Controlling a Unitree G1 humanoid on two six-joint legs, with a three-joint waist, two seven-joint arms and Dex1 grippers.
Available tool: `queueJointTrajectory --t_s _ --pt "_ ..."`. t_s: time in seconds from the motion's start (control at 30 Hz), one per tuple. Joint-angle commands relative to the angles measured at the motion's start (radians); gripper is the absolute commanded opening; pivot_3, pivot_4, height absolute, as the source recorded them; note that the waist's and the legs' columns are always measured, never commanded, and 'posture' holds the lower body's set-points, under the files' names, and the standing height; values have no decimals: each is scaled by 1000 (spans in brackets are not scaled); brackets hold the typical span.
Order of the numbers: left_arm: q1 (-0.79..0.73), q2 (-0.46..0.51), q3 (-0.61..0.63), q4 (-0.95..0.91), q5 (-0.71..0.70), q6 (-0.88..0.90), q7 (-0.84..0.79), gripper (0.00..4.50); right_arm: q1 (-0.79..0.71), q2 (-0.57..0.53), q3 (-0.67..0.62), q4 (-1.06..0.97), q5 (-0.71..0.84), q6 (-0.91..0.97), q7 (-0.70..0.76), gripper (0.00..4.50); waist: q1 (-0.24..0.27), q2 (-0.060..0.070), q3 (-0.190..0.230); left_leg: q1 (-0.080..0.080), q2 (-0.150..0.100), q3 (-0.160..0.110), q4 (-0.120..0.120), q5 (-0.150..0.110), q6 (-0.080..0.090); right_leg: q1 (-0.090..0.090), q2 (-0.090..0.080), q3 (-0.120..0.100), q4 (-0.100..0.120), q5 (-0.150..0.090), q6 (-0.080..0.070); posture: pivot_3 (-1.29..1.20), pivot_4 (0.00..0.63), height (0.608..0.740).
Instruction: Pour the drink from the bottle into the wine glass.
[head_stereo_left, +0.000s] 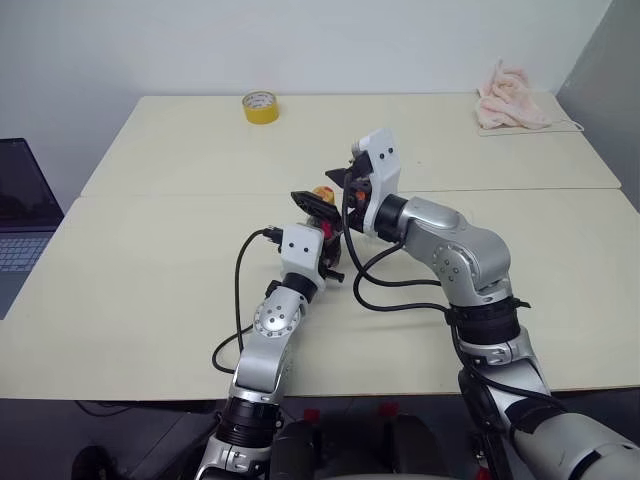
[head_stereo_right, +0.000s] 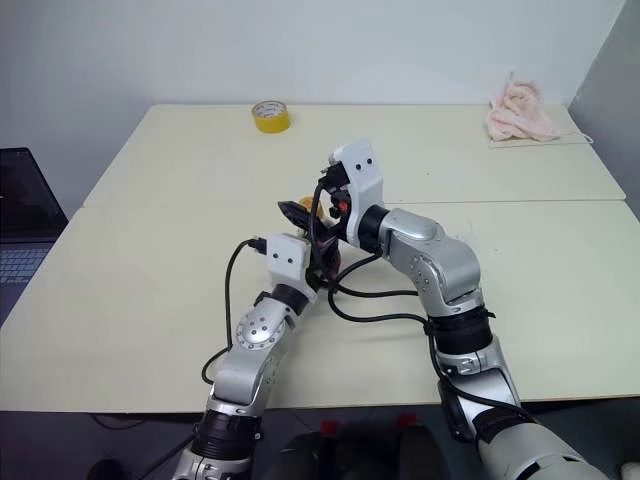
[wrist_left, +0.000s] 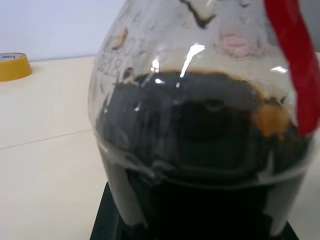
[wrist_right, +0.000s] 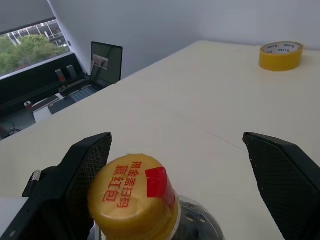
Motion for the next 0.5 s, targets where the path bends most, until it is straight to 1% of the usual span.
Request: queueJointTrajectory --t_s 0.03,0.5 --pt "-9 -4 -3 -33 -3 -38 0 1042 -7 -2 -30 -64 35 5 0 4500 0 0 0 0 0 0 0 0 0 0 0 0 0 0 0 0 150 740" --pt "-5 -3 -1 -42 -3 -34 -1 1025 47 -55 -51 -146 83 37 4 4500 0 0 0 0 0 0 0 0 0 0 0 0 0 0 0 0 150 740"
